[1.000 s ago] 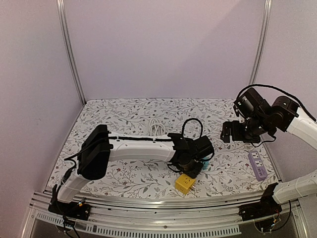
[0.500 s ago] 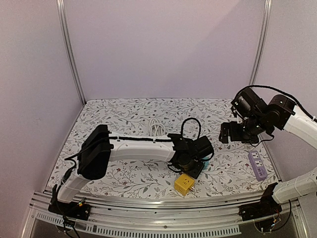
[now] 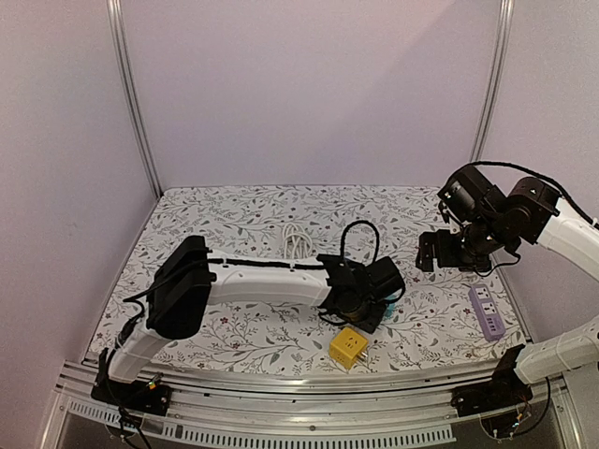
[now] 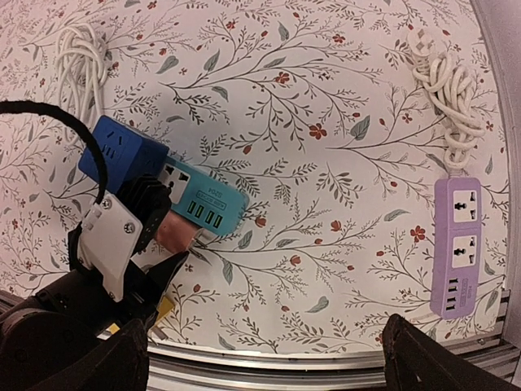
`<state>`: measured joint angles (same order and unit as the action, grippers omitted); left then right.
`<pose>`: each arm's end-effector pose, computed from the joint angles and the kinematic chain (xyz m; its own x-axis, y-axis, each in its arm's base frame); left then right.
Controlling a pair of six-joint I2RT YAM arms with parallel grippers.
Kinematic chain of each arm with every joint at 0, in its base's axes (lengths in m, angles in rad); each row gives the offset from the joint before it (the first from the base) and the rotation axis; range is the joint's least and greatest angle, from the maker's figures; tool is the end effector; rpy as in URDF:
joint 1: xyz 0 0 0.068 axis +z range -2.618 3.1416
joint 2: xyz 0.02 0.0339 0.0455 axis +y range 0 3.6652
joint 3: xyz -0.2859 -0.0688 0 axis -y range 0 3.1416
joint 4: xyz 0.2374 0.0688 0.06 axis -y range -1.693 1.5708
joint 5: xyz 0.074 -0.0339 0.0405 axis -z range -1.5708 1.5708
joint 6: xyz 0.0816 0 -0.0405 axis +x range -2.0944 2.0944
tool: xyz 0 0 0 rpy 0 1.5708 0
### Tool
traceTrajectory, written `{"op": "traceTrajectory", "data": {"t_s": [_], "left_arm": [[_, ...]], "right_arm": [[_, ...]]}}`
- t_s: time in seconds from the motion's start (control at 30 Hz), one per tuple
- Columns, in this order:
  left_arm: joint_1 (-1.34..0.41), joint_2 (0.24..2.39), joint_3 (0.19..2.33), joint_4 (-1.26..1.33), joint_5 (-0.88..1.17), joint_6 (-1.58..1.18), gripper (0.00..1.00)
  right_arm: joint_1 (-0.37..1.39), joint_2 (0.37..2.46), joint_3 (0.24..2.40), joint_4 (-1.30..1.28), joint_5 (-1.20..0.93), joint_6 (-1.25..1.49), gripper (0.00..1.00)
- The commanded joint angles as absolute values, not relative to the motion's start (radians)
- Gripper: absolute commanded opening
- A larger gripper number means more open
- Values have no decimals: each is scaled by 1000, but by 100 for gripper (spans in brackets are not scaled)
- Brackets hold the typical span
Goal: Insert the plug
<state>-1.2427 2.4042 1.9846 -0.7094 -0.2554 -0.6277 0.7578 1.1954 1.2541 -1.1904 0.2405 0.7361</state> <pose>0.1930 -0.5029 0.1255 -0.7533 0.4495 -0.4802 0.5421 0.8377 -0.0663 0.1687 0.1328 0.3146 -0.8860 0.0593 -0.4598 0.0012 0.9921 0.1257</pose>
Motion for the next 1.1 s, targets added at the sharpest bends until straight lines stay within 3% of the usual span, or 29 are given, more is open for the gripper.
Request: {"op": "traceTrajectory", "data": {"t_s": [0.0,0.3,0.53,0.83,1.07], "left_arm": [[-1238,2392,1919,-697,-265,-575,34],[-1239,2113,1603,-446,-222,-393,37],[-1239,1900,1409,-292,-133,-270,40],[-1241,1729,1339,-208,-12,-56,42],[-1244,1670,1363,-261,125,94,48]], "right_arm": [[750,1197,1279,-1201,237,741,99],[750,1163,1289,-1126,175,707,99],[749,1105,1246,-934,-210,619,99],[744,1119,1191,-875,-451,625,98],[738,1182,1194,-823,-655,609,86]]}}
